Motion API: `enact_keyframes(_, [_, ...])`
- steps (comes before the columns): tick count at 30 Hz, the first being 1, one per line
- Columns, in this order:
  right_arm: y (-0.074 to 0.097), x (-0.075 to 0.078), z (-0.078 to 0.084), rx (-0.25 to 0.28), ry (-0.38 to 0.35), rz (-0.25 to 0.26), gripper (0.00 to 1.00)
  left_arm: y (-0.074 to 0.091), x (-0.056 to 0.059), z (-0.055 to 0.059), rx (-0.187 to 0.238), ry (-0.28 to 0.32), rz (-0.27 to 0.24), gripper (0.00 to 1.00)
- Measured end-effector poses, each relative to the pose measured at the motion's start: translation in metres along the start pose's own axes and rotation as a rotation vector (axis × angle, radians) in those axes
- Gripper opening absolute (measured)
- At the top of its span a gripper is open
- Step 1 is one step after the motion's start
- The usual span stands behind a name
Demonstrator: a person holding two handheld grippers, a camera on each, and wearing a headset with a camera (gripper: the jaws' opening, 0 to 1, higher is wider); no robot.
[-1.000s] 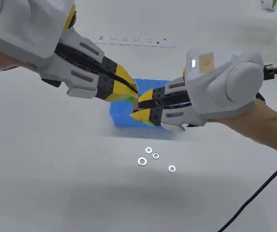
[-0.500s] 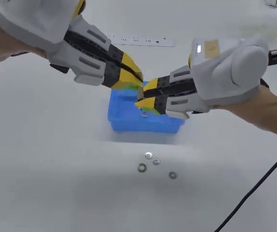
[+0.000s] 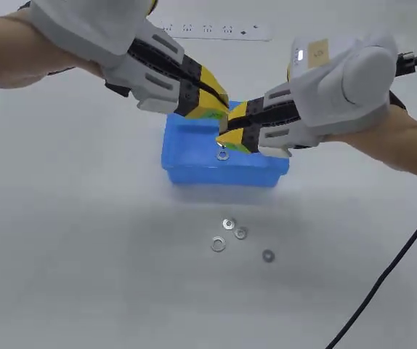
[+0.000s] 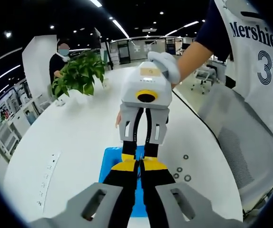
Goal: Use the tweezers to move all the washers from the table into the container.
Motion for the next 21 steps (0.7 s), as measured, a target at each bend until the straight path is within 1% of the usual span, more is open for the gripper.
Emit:
enact_keyframes(4, [-0.006,0.004,0.011,-0.007,-0.026,-0.008,0.1,-0.008,-0.006,0.009,-0.006,0.023,-0.001,0.06])
enact_keyframes(7, [-0.009,0.006,0.016,-0.004,-0.043,-0.01,0.1,-0.012,-0.01,0.013,-0.013,0.033,0.001,0.06])
enact_keyframes(9, [-0.01,0.007,0.017,0.0,-0.053,-0.014,0.1,-0.013,-0.01,0.013,-0.014,0.032,0.002,0.06])
enact_keyframes(11, [-0.011,0.008,0.019,0.001,-0.062,-0.014,0.1,-0.014,-0.012,0.015,-0.015,0.043,0.003,0.06])
enact_keyframes(15, [-0.012,0.006,0.022,-0.002,-0.071,-0.017,0.1,-0.017,-0.01,0.018,-0.017,0.051,0.008,0.06])
enact_keyframes(21, [-0.013,0.002,0.024,-0.009,-0.083,-0.02,0.1,-0.02,-0.009,0.019,-0.024,0.053,0.019,0.06])
Point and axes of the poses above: the centre of the closed fingertips' face, and the gripper's own axes: y roughly backward along the fingers, x roughly to its right, z roughly out of its underside, the point moved 5 cm from there along y, roughly backward along the fingers, and after that the axes turned 4 degrees about -z, right-handed, at the moved point
